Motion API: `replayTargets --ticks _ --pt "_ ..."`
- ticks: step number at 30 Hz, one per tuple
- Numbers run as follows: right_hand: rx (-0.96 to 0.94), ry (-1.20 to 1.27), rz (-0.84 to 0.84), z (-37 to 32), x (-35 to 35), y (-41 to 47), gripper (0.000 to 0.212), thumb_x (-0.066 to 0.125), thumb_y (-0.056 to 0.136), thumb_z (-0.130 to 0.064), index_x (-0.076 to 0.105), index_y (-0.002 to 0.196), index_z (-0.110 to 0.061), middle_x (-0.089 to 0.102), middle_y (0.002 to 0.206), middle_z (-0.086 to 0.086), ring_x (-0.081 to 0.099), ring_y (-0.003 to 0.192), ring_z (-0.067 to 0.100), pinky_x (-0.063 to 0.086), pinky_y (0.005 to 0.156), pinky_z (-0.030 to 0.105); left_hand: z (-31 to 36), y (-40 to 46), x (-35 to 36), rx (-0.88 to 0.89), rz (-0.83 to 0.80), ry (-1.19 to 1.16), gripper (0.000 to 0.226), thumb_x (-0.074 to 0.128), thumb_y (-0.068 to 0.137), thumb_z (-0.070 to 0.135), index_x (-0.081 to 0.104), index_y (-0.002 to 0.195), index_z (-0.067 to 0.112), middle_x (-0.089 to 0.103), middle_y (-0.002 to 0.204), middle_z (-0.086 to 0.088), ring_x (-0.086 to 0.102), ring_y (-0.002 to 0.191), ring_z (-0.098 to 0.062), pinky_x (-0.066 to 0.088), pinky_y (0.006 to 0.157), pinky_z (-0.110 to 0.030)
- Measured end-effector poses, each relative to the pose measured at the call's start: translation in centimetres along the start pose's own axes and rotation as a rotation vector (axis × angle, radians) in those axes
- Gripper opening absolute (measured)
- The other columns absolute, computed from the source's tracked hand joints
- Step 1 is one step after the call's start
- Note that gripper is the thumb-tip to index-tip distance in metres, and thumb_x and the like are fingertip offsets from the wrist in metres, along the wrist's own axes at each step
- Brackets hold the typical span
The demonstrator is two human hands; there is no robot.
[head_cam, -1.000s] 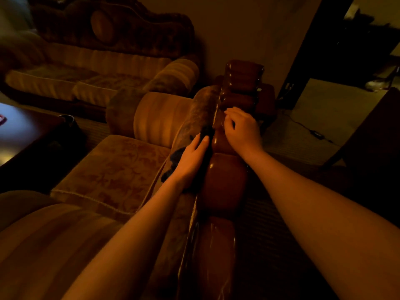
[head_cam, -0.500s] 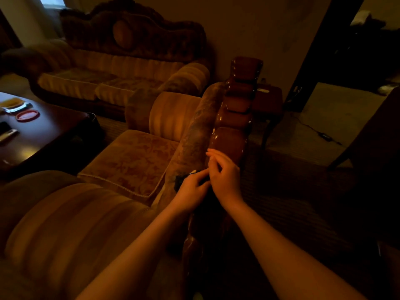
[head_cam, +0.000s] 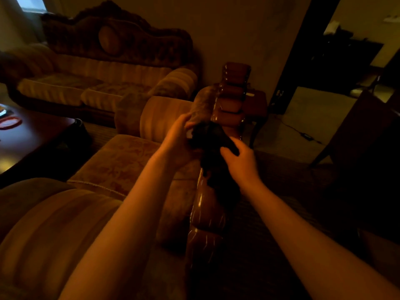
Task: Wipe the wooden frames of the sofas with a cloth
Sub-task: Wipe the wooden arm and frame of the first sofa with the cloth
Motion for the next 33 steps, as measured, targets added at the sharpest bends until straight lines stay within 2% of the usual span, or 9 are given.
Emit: replayTargets --ticks 3,7,10,14,17,21,28,30,33 --pt "-0.099 -0.185 0.141 -0.2 -1.2 2.9 0.036 0.05 0.094 -0.023 0.053 0.13 -0.021 0.057 0.122 0.004 0.055 0.11 0.021 0.05 0.091 0.041 1.2 1.5 -1.8 -0.004 0.073 0.28 0.045 0.038 0.099 0.04 0.044 0.136 0.015 0.053 0.101 -0.002 0.055 0.089 -0.02 0.042 0.067 -0.032" --pt "-0.223 -0.799 0.258 -1.5 0.2 7.1 0.037 0.049 0.093 -0.027 0.055 0.129 -0.018 0.046 0.136 0.011 0.034 0.13 0.029 0.03 0.107 0.047 0.9 2.6 -4.3 -0.074 -0.031 0.408 0.033 0.035 0.1 0.043 0.052 0.117 0.021 0.049 0.083 0.004 0.056 0.064 -0.009 0.044 0.057 -0.029" --pt "-0.3 -1.128 0.039 -0.3 4.1 8.4 0.039 0.051 0.091 -0.032 0.056 0.128 -0.02 0.034 0.148 0.006 0.017 0.142 0.022 0.011 0.112 0.042 0.2 3.9 -6.7 -0.125 -0.088 0.501 0.028 0.036 0.1 0.041 0.054 0.101 0.02 0.058 0.068 0.007 0.056 0.057 -0.007 0.046 0.048 -0.024" --pt "-0.415 -1.429 -0.37 4.6 11.2 3.2 0.04 0.049 0.088 -0.044 0.066 0.109 -0.016 0.061 0.114 0.001 0.041 0.125 0.02 0.013 0.108 0.039 -0.3 5.7 -10.7 -0.206 -0.107 0.586 0.049 0.039 0.096 0.05 0.046 0.133 0.018 0.052 0.107 -0.001 0.053 0.097 -0.016 0.046 0.078 -0.034" --pt "-0.285 -1.441 -0.376 6.1 13.4 -0.4 0.041 0.051 0.086 -0.045 0.071 0.097 -0.012 0.065 0.096 0.003 0.05 0.106 0.024 0.021 0.096 0.035 -0.7 7.2 -13.0 -0.254 -0.167 0.655 0.058 0.041 0.092 0.058 0.046 0.135 0.019 0.041 0.139 -0.009 0.039 0.129 -0.028 0.041 0.098 -0.045" --pt "-0.258 -1.508 -0.265 7.3 14.4 -4.0 0.03 0.075 0.052 -0.044 0.073 0.06 -0.016 0.063 0.067 0.001 0.06 0.079 0.021 0.029 0.083 0.035 -1.1 8.6 -13.4 -0.283 -0.279 0.706 0.054 0.04 0.093 0.057 0.05 0.13 0.019 0.047 0.132 -0.01 0.046 0.122 -0.026 0.042 0.098 -0.044" --pt "-0.109 -1.621 -0.11 6.2 11.9 1.3 0.025 0.073 0.074 -0.03 0.072 0.099 -0.03 0.037 0.148 0.006 0.02 0.143 0.029 0.002 0.109 0.061 -2.2 10.7 -10.1 -0.239 -0.345 0.728 0.045 0.039 0.098 0.046 0.047 0.133 0.018 0.047 0.123 -0.006 0.048 0.108 -0.02 0.044 0.084 -0.036" --pt "-0.191 -1.68 -0.131 5.7 12.0 4.7 0.022 0.067 0.08 -0.03 0.07 0.103 -0.03 0.033 0.151 0.002 0.011 0.145 0.027 -0.006 0.108 0.061 -1.9 11.8 -9.1 -0.19 -0.353 0.717 0.03 0.038 0.099 0.039 0.054 0.115 0.019 0.05 0.109 -0.003 0.051 0.094 -0.016 0.044 0.076 -0.032" --pt "-0.312 -1.701 0.003 4.6 12.4 7.4 0.021 0.085 0.06 -0.022 0.073 0.078 -0.023 0.066 0.117 -0.001 0.05 0.126 0.025 0.021 0.106 0.062 -1.4 13.7 -8.4 -0.114 -0.316 0.706 0.018 0.036 0.1 0.033 0.051 0.101 0.023 0.051 0.096 0.001 0.049 0.08 -0.01 0.041 0.069 -0.029"
Point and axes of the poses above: each hand's wrist, its own y-axis towards the middle knuckle, its own x-axis out of the palm, z = x × y, the point moved 5 cm from there along y, towards the middle knuckle
